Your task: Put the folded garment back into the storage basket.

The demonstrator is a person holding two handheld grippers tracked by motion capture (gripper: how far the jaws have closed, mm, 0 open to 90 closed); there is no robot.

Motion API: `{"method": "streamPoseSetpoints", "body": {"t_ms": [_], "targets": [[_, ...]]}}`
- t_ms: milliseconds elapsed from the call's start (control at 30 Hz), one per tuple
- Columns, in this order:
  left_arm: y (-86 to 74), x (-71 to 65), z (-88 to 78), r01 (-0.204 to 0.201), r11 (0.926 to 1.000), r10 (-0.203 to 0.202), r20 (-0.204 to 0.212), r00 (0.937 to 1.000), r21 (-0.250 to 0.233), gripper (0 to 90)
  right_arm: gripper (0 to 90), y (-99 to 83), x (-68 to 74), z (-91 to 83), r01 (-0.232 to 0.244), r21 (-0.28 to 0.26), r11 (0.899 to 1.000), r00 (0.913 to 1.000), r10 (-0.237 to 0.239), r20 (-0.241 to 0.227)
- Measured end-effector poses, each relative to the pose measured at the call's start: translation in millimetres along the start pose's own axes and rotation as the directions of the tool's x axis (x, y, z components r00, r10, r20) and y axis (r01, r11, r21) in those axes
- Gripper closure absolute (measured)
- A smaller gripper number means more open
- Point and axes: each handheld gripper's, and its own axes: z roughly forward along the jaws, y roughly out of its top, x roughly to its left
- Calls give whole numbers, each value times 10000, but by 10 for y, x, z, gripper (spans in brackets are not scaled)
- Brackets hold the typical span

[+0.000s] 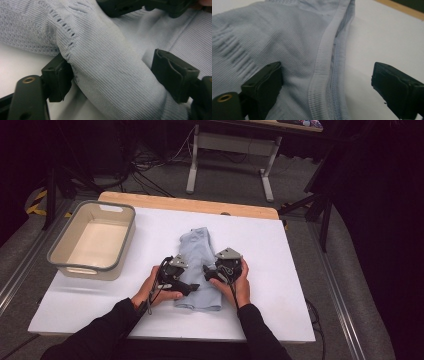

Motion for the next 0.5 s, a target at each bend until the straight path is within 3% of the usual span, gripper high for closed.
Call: {"method": "streamPoseSetpoints", "body": {"t_ms": [67,300,433,500], "targets": [[7,-24,4,-98,9999,98,-99,9999,-29,254,56,-7,-17,38,-200,137,9997,9998,200,14],[44,-86,16,-526,9986,523,-295,9982,-97,341,69,17,-76,106,-697,707,9951,9959,736,-530],[71,-113,29,-663,9977,656,-378,9971,-160,422,86,22,-176,154,-1355,1231,9831,9794,1517,-1331],[78,-111,32,-651,9976,643,-348,9973,-225,457,134,30,-161,154,-1257,1223,9845,9808,1418,-1339]]}}
